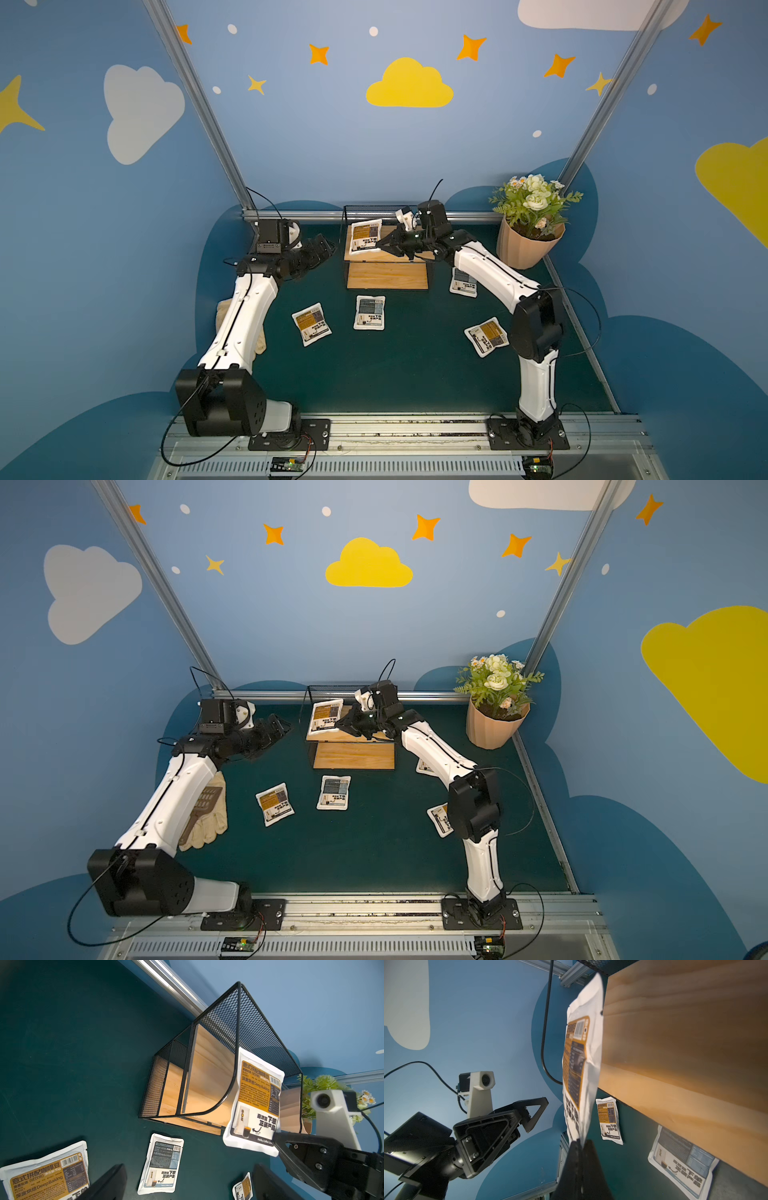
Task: Place the bagged coffee beans on the shelf by color
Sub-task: Place the bagged coffee beans on the shelf.
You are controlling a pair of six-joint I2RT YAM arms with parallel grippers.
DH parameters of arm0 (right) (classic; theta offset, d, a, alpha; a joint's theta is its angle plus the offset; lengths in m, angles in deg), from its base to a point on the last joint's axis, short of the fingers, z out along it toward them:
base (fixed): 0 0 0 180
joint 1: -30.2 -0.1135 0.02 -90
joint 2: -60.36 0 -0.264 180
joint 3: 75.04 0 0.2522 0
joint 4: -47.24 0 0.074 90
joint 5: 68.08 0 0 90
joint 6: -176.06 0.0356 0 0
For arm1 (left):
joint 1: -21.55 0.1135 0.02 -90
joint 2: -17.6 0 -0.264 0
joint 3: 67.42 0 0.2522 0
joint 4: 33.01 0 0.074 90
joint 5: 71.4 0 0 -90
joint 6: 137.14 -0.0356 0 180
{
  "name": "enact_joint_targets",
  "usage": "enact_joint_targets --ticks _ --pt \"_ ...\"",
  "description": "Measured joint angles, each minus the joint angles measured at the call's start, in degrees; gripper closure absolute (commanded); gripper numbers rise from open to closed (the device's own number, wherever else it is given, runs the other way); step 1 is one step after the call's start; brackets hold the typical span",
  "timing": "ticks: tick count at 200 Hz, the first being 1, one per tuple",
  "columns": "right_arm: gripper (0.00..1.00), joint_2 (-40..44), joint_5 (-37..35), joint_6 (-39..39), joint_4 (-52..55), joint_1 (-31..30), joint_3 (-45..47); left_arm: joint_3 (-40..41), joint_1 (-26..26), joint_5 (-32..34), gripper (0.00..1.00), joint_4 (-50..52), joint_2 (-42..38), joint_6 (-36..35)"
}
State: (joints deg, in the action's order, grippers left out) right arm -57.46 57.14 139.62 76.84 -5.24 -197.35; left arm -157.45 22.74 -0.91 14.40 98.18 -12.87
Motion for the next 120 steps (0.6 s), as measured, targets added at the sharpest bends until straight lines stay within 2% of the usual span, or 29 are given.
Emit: enact_joint_targets --ticks 68,120 --pt "1.00 -9.9 -0.5 -1.7 6.0 0.1 -13.4 0.1 0.0 -1.5 0.00 -1.2 0.5 0.0" --pt "1.00 -12.8 -0.9 -2.0 8.7 0.1 -15.8 1.2 0.0 -1.7 0.00 -1.6 0.5 0.0"
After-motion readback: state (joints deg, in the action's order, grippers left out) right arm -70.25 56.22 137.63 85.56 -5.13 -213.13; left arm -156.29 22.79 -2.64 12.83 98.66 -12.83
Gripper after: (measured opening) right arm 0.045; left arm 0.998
